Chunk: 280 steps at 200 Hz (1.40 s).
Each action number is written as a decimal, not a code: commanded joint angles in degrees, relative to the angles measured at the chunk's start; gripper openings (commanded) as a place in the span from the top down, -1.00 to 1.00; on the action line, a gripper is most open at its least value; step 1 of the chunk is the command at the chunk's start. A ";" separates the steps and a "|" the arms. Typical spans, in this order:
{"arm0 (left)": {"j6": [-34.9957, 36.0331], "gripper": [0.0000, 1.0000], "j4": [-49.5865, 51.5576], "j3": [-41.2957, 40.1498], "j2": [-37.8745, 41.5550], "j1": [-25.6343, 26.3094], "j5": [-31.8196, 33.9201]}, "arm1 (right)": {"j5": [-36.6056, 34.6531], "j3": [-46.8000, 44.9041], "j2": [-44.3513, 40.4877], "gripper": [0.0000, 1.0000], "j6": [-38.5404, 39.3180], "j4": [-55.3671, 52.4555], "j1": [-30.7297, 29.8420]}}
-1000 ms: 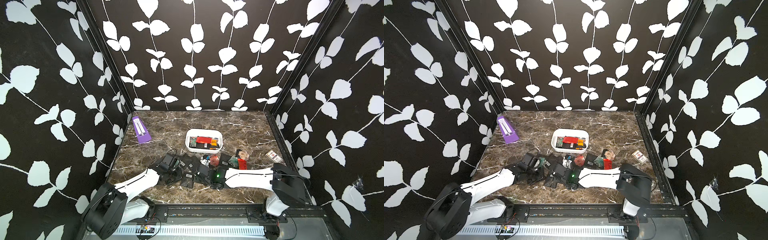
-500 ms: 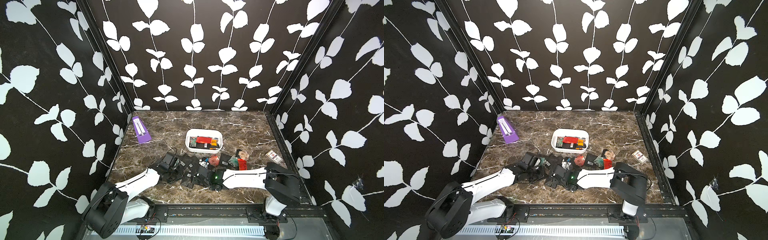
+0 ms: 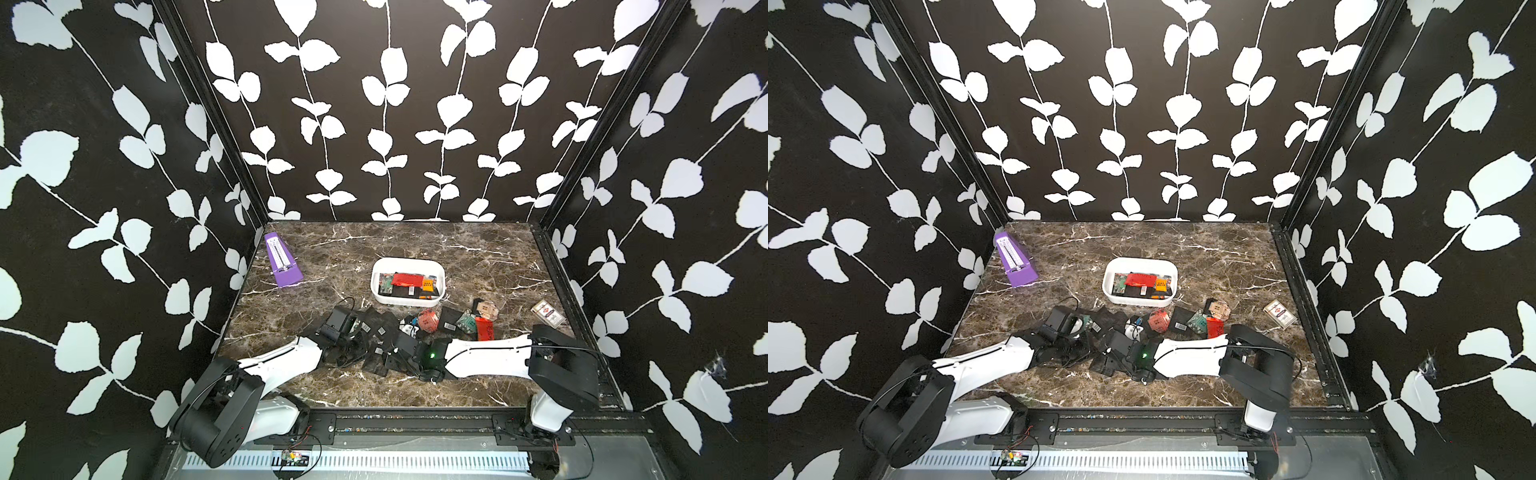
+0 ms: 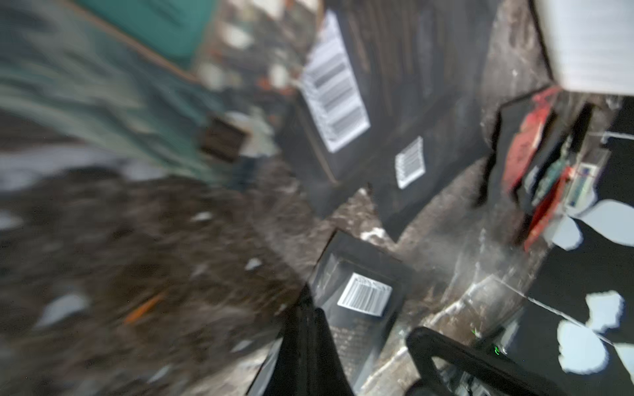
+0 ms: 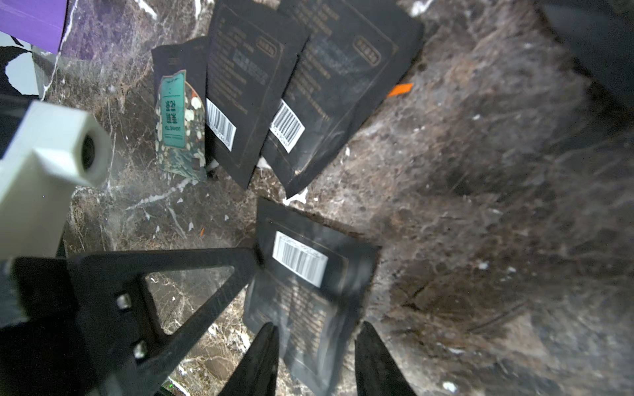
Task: Put the tea bags into the storage box
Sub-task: Pick up the tea bag from the center of the board.
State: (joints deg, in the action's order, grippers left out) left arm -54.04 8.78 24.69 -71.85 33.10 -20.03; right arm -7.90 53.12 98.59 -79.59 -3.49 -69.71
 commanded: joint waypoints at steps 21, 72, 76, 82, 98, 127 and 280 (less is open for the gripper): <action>1.23 1.00 1.08 -2.75 -0.90 1.02 1.49 | 0.41 -1.03 2.27 0.17 -1.09 -0.55 -0.16; 2.10 1.00 3.06 -4.28 0.45 1.00 3.02 | -0.38 -1.09 3.00 0.09 -3.26 -3.24 -0.30; 2.14 1.00 3.16 -4.26 0.47 0.97 2.98 | -0.47 -1.09 3.14 0.09 -3.47 -3.21 -0.33; 2.14 1.00 3.18 -4.29 0.46 1.00 2.88 | -0.41 -1.08 3.33 0.10 -3.78 -3.04 -0.34; 2.19 1.00 3.08 -4.60 0.44 1.13 2.98 | -0.35 -0.92 4.14 0.13 -4.44 -2.84 -0.42; 2.14 1.00 2.92 -5.23 0.27 1.22 2.94 | -0.48 -1.04 5.09 0.29 -4.99 -1.68 -0.51; 4.55 1.00 14.57 2.26 8.65 2.14 7.46 | -4.63 3.71 0.97 1.00 0.24 -8.35 -0.58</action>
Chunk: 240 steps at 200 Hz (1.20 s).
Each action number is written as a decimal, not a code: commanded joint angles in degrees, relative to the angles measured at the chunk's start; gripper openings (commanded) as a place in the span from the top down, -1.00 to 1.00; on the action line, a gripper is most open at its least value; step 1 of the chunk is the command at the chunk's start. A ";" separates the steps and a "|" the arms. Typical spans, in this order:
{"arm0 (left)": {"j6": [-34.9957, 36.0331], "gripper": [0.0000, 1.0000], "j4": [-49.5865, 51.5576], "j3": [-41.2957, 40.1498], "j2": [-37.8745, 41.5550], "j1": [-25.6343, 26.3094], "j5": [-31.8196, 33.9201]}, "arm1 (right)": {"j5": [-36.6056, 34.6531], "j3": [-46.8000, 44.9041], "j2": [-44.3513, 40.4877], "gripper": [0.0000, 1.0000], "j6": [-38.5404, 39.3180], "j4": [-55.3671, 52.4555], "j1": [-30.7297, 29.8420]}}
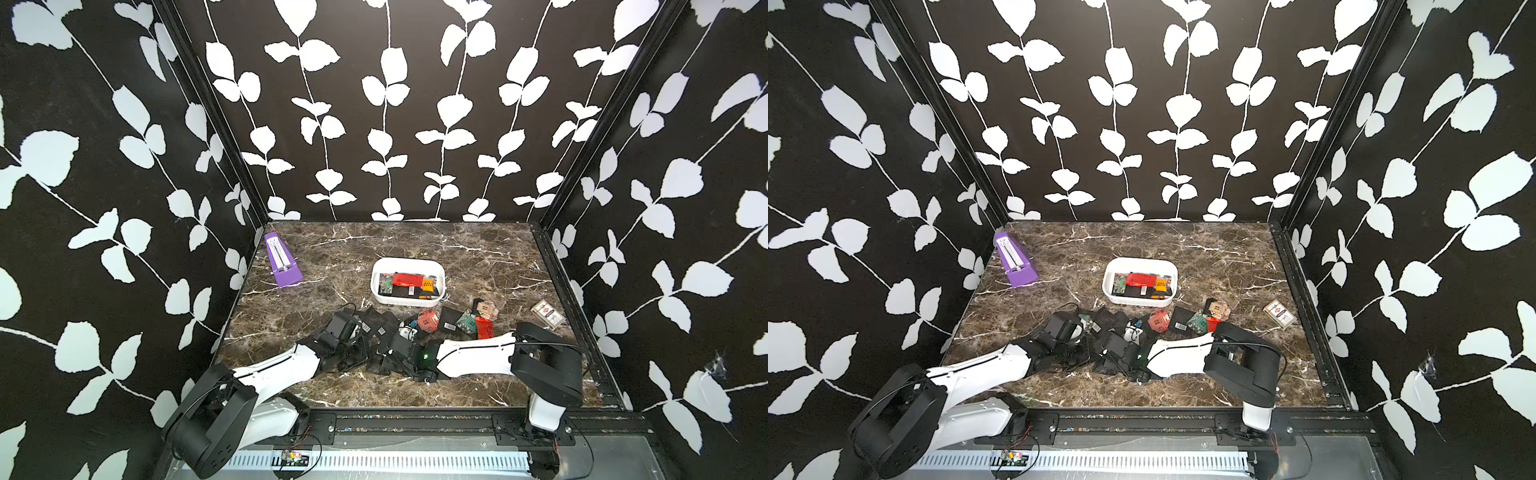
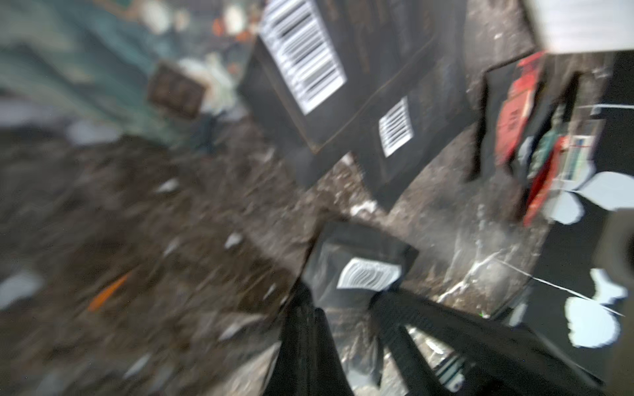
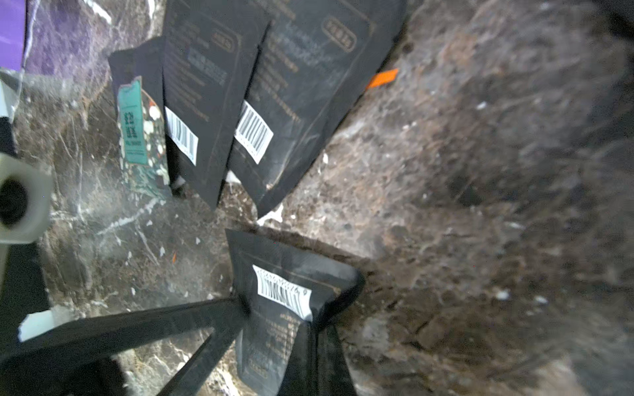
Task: Put the tea bags into the storage box
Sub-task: Pick up the tea bag from the center of the board, then place the tea bag in the storage box.
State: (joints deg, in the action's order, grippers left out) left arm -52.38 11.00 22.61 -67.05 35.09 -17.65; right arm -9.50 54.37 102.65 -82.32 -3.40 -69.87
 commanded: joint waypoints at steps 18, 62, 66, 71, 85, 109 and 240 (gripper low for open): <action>4.55 0.99 16.44 8.23 8.04 0.09 8.79 | -5.95 5.06 -6.30 1.00 5.77 -14.12 -0.42; 4.94 0.71 17.52 12.07 13.44 -0.02 11.29 | -11.23 10.26 -16.15 1.00 13.90 -24.87 3.49; 4.78 0.68 17.04 11.90 13.56 -0.02 11.11 | -11.29 10.41 -16.99 1.00 14.89 -25.09 4.28; 4.67 0.66 16.39 11.73 13.79 -0.02 10.77 | -11.41 10.65 -17.93 1.00 16.16 -25.19 5.33; 4.01 0.62 14.92 11.17 14.11 -0.03 10.09 | -11.13 11.74 -19.75 1.00 19.38 -25.52 8.87; 3.60 0.58 13.28 10.39 14.01 -0.03 9.46 | -8.61 14.75 -19.37 1.00 24.92 -25.86 15.90; 7.97 0.55 16.13 13.84 8.61 -5.76 9.55 | 0.59 32.78 6.81 1.00 30.91 -20.33 31.49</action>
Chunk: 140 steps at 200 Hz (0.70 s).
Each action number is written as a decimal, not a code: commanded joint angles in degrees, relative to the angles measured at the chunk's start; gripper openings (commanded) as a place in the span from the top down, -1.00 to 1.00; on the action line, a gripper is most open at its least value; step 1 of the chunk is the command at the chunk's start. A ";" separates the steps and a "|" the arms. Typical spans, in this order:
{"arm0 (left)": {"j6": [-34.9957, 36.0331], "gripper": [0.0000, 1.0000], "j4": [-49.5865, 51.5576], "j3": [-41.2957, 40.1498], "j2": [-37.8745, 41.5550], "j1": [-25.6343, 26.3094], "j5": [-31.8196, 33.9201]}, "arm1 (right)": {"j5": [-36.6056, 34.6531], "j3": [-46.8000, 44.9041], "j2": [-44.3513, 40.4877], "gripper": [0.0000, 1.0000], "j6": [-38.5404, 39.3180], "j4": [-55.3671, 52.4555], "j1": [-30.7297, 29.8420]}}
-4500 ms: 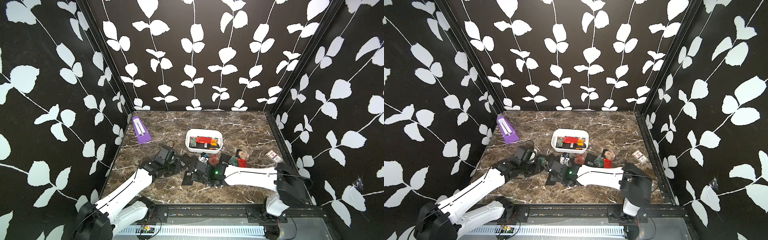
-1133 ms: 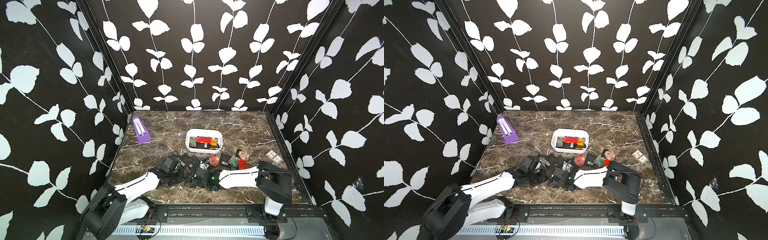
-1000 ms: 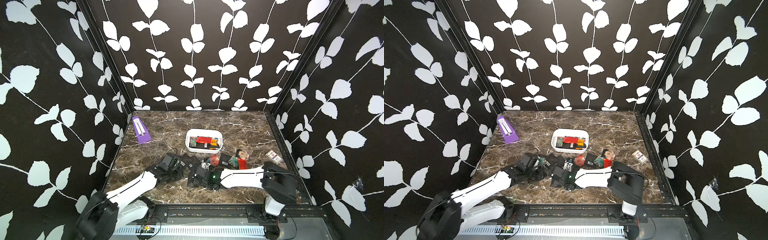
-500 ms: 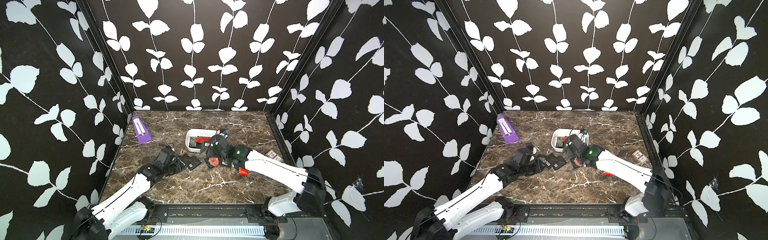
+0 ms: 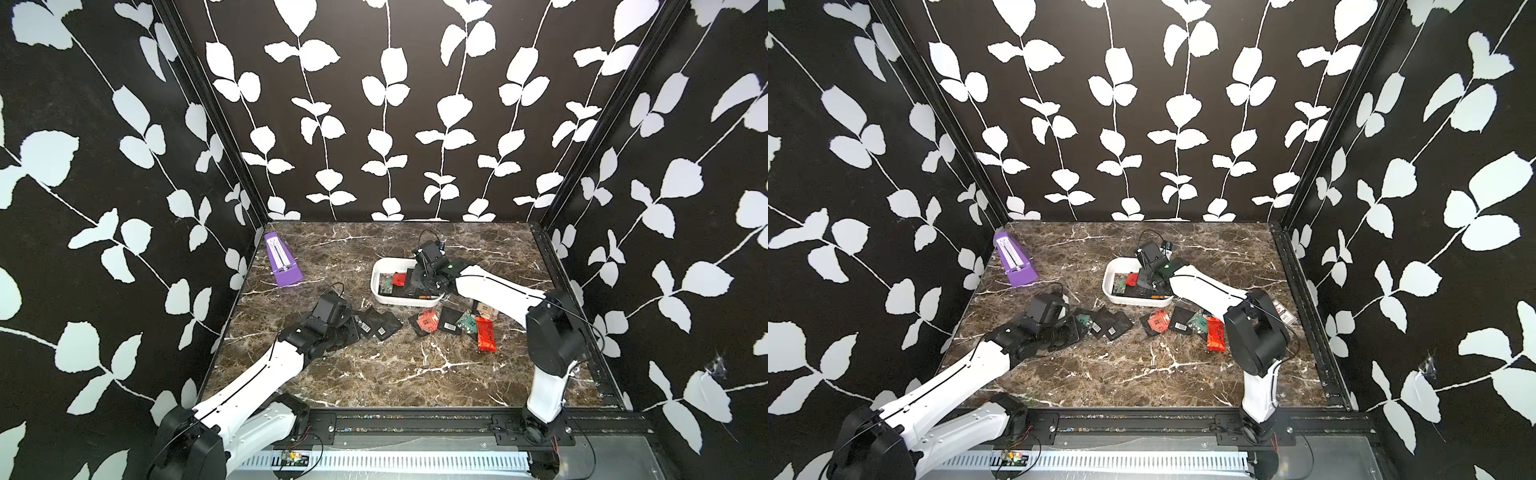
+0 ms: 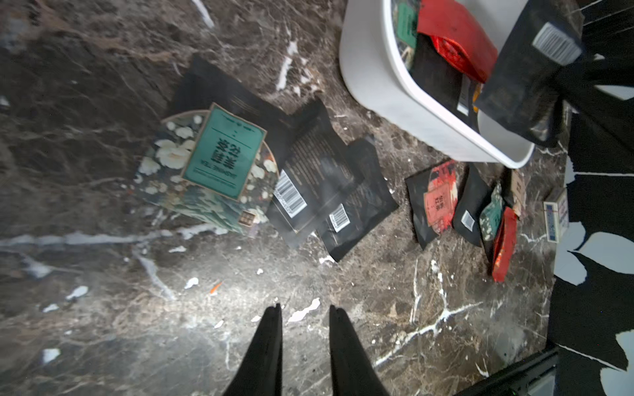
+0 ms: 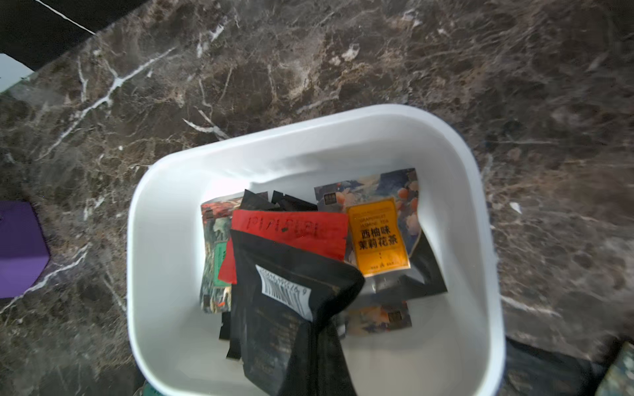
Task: Put the tea bags into the storage box
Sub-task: Place the tea bag in the storage box.
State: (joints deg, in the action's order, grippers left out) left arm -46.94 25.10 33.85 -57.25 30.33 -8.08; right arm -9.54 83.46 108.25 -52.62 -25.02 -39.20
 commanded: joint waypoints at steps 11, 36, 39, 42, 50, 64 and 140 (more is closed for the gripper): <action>3.35 0.55 3.07 3.55 -1.89 -1.73 0.29 | 0.15 4.38 1.67 0.96 1.38 0.20 1.32; 4.86 0.55 4.93 5.31 -3.35 -4.19 0.56 | -1.04 4.01 -0.03 0.35 1.47 -2.14 2.07; 5.13 0.55 5.34 5.61 -3.56 -4.54 0.79 | -1.22 3.81 -0.50 0.28 1.47 -2.42 2.05; 5.30 0.55 5.77 5.96 -3.83 -4.86 0.97 | -1.33 3.47 -1.10 0.22 1.58 -2.48 2.03; 6.14 0.58 6.80 6.92 -4.59 -5.91 1.36 | -1.68 2.44 -2.84 0.10 1.89 -2.77 2.05; 7.71 0.73 7.48 8.49 -6.13 -8.34 0.82 | -1.66 0.20 -6.40 0.03 2.23 -3.16 2.02; 10.87 1.00 2.80 13.95 -22.21 -15.89 -6.03 | 3.11 -16.82 -17.80 0.02 -4.52 10.31 -11.36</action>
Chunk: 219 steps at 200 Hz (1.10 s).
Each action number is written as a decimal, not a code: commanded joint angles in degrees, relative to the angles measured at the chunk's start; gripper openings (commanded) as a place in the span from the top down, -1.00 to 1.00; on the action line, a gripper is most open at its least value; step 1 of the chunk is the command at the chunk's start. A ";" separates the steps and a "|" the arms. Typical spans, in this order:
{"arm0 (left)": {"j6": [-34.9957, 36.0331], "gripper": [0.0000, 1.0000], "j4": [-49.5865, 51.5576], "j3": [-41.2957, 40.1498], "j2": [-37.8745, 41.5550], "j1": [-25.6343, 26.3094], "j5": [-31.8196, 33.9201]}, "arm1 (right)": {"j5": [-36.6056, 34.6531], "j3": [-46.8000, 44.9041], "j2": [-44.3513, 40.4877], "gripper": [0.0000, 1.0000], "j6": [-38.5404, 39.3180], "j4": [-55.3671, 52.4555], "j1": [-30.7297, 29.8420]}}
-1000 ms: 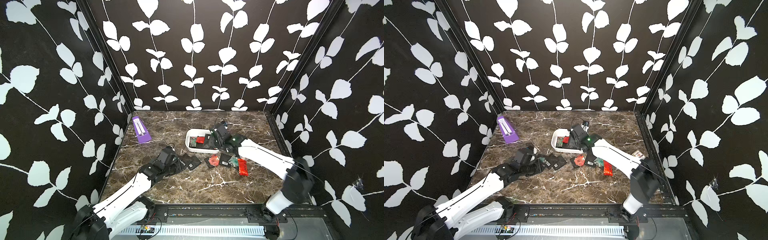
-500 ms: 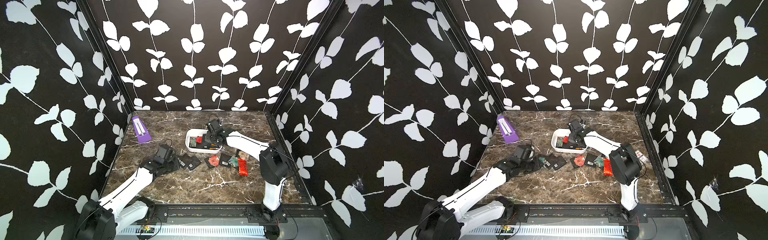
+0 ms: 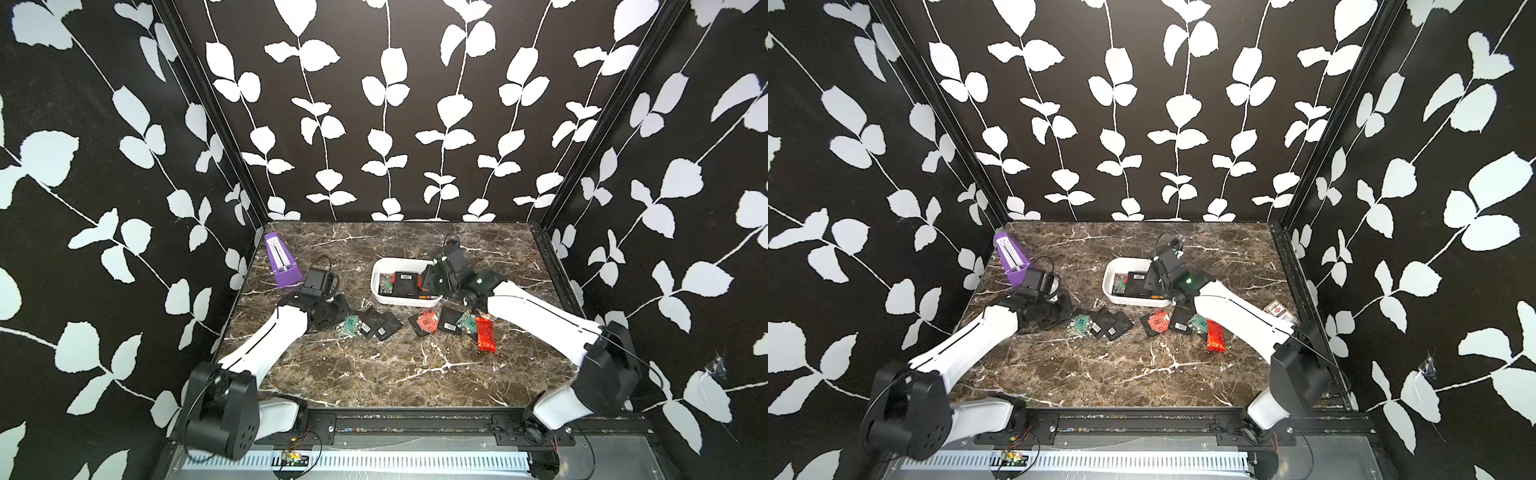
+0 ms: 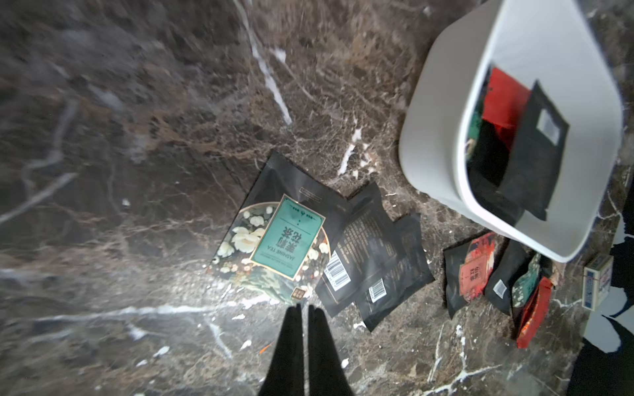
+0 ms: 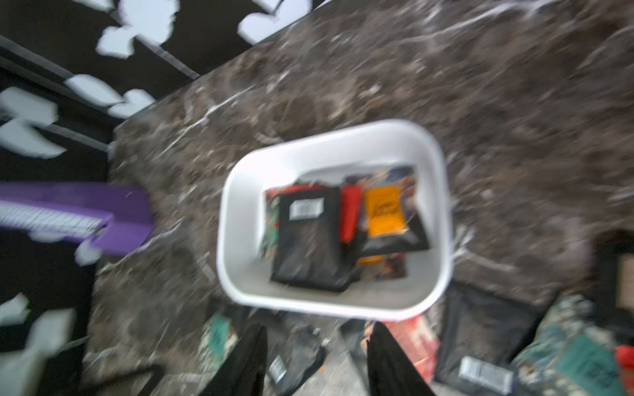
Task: Put the tea bags into the storage box
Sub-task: Place the tea bag in the storage box, then pick up the tea bag from the center of the board.
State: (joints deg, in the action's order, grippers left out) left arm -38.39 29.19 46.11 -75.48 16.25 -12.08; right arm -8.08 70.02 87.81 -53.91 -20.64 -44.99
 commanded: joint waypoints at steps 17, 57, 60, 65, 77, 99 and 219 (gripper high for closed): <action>2.27 1.00 -2.96 1.95 -7.16 -3.59 -2.80 | 2.47 -2.74 7.02 0.01 -4.68 9.31 -9.51; 1.76 1.00 -6.13 1.40 -9.07 -4.47 -5.14 | 6.16 2.39 18.21 0.02 -8.08 15.18 -13.96; 1.78 1.00 -6.09 1.44 -8.99 -4.48 -5.08 | 6.41 2.85 18.97 0.01 -8.23 15.24 -14.05; 1.75 1.00 -5.95 1.36 -8.94 -4.54 -4.85 | 6.67 3.57 20.19 0.01 -8.59 15.55 -14.17; 1.67 1.00 -6.10 0.94 -8.72 -4.56 -4.35 | 7.01 4.67 22.68 0.04 -9.55 16.41 -14.31; 1.63 1.00 -6.82 0.33 -9.27 -4.84 -4.53 | 7.54 7.53 26.03 0.16 -10.41 16.95 -14.26; 2.71 1.00 -8.79 -2.33 -12.63 -5.09 -4.80 | 5.87 15.74 32.30 0.49 -10.66 11.18 -14.38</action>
State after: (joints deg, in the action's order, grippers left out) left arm -37.10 20.62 45.01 -88.51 11.46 -17.26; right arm -1.56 83.20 117.93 -64.14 -6.92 -59.20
